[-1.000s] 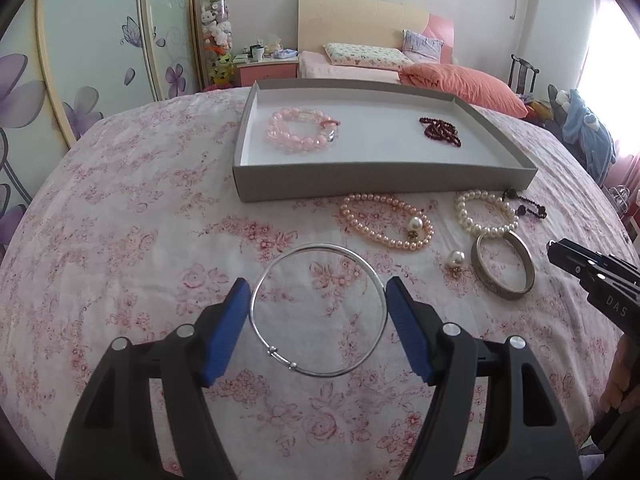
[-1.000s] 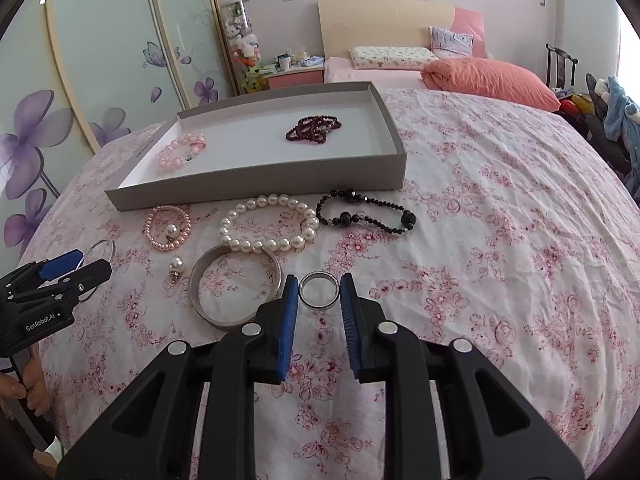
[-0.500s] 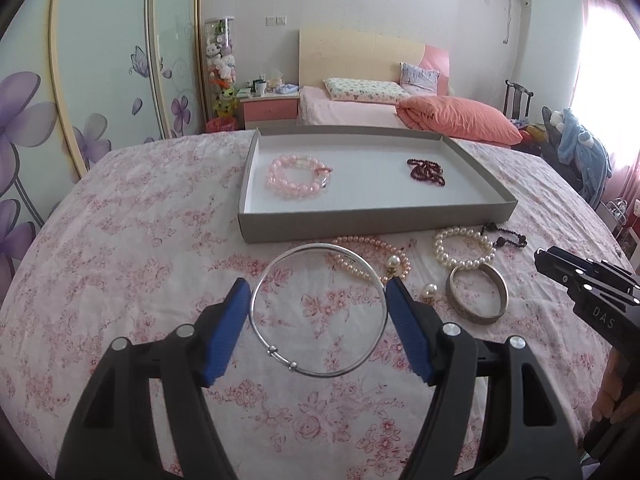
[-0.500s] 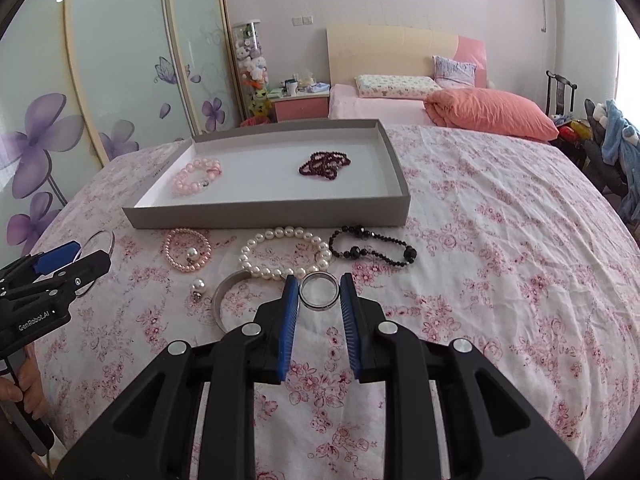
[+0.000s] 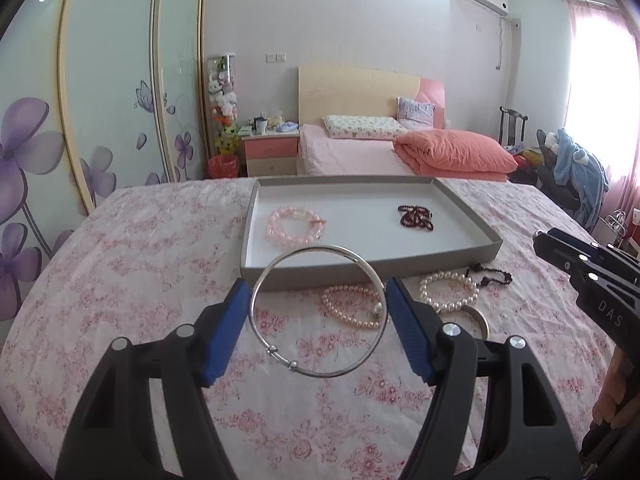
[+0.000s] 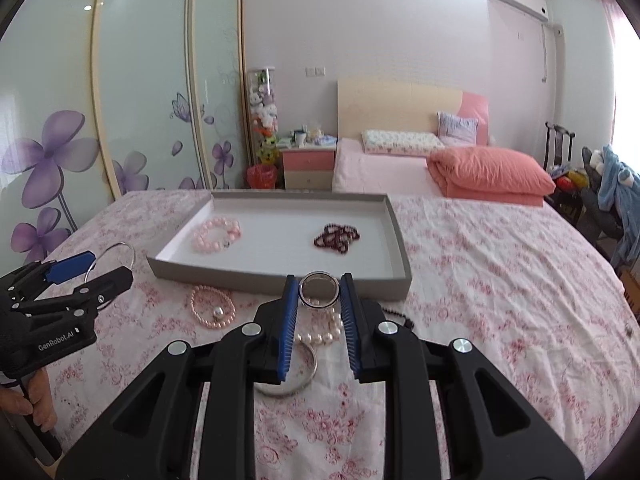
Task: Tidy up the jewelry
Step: 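Carry the ring and bangle into the tray and open both tools to release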
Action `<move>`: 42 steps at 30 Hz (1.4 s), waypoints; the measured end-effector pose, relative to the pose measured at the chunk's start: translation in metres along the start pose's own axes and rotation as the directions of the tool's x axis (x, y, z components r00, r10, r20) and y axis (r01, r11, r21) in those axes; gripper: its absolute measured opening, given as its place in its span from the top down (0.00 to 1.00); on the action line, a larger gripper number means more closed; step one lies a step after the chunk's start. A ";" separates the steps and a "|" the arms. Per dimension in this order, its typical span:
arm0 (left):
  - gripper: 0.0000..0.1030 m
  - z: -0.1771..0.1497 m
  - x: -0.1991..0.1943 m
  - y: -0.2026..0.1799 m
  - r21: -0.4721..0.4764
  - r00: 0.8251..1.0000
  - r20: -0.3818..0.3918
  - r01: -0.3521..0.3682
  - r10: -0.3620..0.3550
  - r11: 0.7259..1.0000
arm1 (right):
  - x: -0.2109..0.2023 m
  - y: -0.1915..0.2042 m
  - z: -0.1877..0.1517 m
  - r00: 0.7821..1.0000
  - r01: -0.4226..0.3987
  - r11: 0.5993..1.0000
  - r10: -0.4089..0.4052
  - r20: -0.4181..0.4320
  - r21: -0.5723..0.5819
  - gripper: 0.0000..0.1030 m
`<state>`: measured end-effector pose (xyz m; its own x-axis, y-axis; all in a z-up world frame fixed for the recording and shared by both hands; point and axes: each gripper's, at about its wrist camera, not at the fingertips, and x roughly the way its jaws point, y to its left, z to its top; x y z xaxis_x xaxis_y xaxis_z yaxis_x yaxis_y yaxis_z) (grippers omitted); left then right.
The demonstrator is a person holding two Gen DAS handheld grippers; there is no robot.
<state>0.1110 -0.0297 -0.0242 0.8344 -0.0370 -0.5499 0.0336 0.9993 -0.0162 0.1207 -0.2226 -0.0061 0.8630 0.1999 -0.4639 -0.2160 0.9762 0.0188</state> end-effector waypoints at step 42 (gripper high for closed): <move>0.34 0.082 0.153 0.009 -0.015 0.998 -0.031 -0.062 0.062 0.998 | 0.153 -0.014 0.058 0.998 0.015 0.999 -0.012 -0.069 0.044 0.78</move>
<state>0.2836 -0.0271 -0.0402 0.8174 0.0248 -0.5755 -0.0267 0.9996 0.0052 0.2821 -0.2005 -0.0255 0.8319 0.1821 -0.5242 -0.1830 0.9818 0.0507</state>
